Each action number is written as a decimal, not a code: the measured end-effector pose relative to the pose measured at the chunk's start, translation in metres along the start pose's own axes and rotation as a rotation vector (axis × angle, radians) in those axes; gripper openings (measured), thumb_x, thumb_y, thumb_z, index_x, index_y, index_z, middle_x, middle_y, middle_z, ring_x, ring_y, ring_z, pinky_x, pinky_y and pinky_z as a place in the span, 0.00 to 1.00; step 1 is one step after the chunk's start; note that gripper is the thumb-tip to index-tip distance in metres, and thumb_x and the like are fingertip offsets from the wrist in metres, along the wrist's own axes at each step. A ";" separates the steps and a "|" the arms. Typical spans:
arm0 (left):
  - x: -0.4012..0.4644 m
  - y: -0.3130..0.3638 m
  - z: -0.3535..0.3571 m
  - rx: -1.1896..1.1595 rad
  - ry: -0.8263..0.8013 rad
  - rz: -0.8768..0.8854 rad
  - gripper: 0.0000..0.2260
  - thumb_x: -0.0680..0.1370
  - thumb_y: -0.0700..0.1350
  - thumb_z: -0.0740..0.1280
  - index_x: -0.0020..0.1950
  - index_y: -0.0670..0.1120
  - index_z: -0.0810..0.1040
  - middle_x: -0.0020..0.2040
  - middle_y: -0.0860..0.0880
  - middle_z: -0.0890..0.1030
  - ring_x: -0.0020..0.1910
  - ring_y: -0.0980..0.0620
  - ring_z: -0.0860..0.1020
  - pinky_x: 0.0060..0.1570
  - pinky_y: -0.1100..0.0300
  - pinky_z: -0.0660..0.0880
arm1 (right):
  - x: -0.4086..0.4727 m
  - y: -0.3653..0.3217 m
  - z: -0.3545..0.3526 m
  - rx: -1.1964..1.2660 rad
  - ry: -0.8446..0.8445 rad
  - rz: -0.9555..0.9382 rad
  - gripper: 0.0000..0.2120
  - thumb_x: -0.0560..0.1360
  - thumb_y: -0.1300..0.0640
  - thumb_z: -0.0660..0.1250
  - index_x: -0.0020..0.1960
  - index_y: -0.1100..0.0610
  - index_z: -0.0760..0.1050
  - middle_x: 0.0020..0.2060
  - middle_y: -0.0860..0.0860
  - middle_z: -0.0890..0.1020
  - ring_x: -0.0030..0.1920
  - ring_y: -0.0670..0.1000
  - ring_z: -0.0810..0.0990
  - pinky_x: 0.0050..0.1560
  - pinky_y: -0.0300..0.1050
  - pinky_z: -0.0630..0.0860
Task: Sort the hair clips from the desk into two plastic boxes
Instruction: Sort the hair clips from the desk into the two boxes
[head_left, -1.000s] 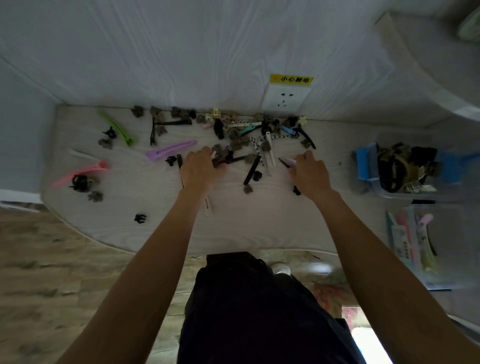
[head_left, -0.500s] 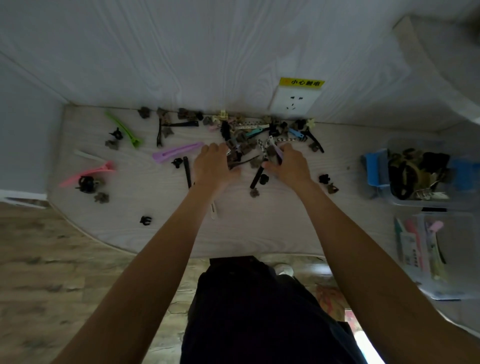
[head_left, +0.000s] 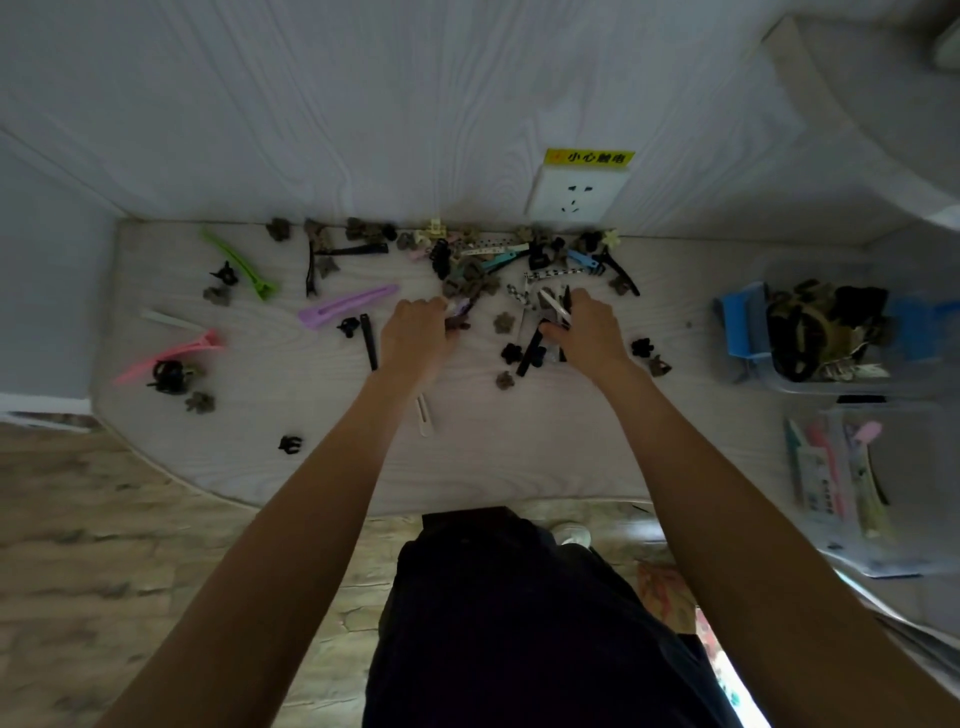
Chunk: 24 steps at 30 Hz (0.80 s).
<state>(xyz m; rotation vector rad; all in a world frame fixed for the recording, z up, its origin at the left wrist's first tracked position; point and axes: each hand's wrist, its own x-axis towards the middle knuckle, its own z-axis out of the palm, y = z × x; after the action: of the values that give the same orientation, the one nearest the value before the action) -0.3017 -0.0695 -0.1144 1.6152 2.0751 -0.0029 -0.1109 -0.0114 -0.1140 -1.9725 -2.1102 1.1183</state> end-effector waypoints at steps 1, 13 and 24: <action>0.000 -0.001 -0.001 -0.004 0.010 0.010 0.14 0.79 0.47 0.60 0.59 0.39 0.71 0.56 0.38 0.76 0.59 0.40 0.71 0.53 0.51 0.69 | -0.001 0.002 -0.001 0.012 0.003 0.004 0.13 0.75 0.55 0.67 0.52 0.63 0.69 0.43 0.58 0.74 0.42 0.53 0.72 0.38 0.43 0.66; -0.013 -0.001 -0.023 -0.192 0.192 0.132 0.14 0.80 0.48 0.58 0.52 0.38 0.72 0.46 0.41 0.73 0.52 0.43 0.69 0.44 0.54 0.66 | -0.014 0.002 -0.017 0.199 0.131 0.015 0.17 0.80 0.54 0.57 0.34 0.57 0.65 0.30 0.52 0.69 0.30 0.49 0.66 0.26 0.35 0.61; -0.005 0.004 -0.018 -0.472 0.011 0.048 0.08 0.81 0.45 0.55 0.55 0.41 0.65 0.34 0.48 0.74 0.32 0.44 0.75 0.30 0.52 0.70 | -0.008 -0.008 -0.002 -0.154 0.027 -0.045 0.13 0.81 0.56 0.53 0.60 0.62 0.68 0.46 0.62 0.79 0.45 0.61 0.78 0.37 0.47 0.67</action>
<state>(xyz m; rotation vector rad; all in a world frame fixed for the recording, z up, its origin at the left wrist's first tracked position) -0.3044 -0.0679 -0.0955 1.3695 1.8623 0.4759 -0.1153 -0.0172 -0.1050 -1.9784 -2.2776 0.9432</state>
